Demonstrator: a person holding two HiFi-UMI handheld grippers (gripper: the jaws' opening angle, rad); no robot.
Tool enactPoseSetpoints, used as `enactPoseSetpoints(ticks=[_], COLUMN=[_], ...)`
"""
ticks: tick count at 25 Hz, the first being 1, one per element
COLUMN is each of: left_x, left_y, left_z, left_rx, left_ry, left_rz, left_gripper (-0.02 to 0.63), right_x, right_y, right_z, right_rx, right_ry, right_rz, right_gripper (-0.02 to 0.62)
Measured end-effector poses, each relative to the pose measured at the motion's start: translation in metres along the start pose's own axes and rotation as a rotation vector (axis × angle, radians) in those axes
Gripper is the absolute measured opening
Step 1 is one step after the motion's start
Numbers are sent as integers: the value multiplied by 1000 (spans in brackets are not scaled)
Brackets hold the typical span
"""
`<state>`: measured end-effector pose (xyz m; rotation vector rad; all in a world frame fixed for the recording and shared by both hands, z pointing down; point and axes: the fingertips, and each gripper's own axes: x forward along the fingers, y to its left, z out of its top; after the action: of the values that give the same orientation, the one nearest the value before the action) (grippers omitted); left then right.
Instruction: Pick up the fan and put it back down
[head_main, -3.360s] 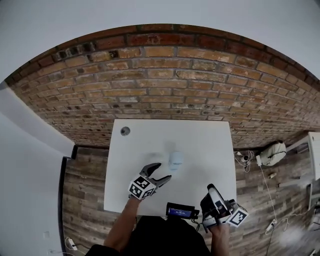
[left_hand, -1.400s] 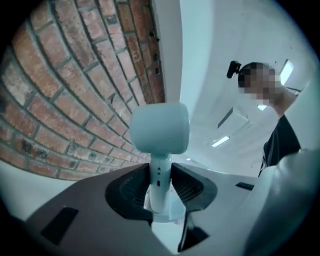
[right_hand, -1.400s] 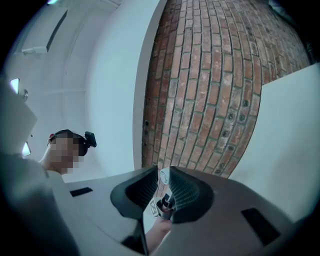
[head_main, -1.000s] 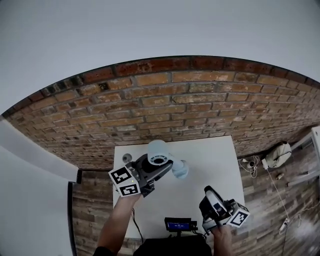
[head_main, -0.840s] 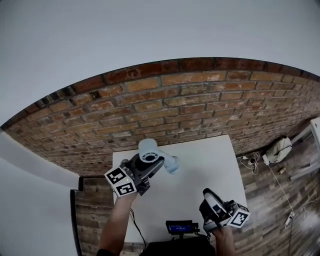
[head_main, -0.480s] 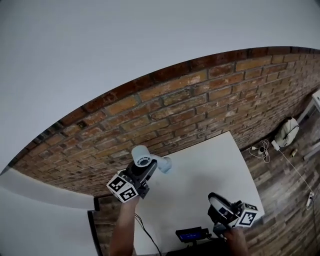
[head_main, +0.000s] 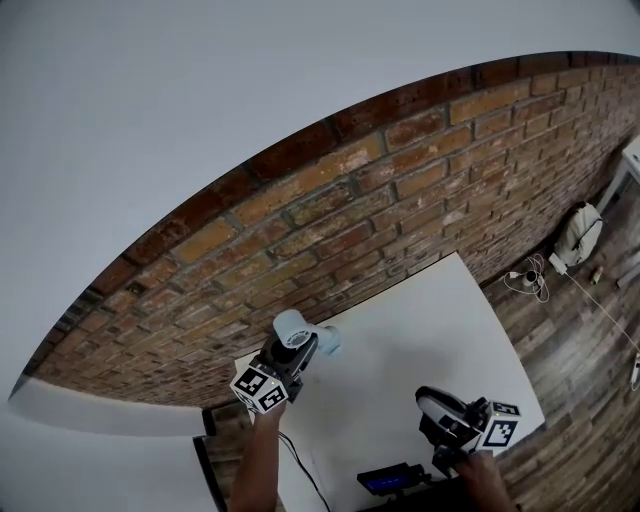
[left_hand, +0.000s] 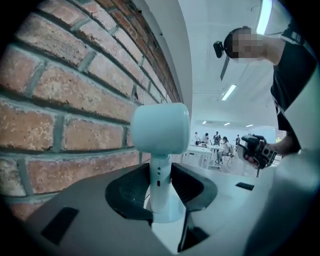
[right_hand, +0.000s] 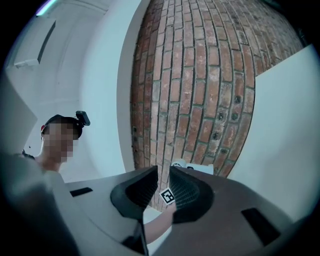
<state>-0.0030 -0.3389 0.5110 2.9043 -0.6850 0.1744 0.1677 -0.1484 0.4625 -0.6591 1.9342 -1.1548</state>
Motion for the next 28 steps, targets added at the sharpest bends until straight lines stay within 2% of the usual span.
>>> enactPoseSetpoints(ticks=[6,17,20,24,28], left_x=[22,58,63,69,71], left_y=[19,50,53,52,51], left_z=[-45,-103,-111,-119,-127], left_rx=[92,134,125,117,160], left_ry=[81,181,183,174,196], left_rz=[-7,-11,-11,-42,-102], left_gripper=[149,149,149,149,149], right_x=[-5,-20,-21,-12,-8], right_y=[-15,-34,-37,-33,-33], right_z=[0,1,3,10,7], right_rx=[15,30,31,16,12], right_ry=[14,34,38,28,44], right_rz=[-36,-122,-138,-133,-137], right_gripper=[57,57,57,57,57])
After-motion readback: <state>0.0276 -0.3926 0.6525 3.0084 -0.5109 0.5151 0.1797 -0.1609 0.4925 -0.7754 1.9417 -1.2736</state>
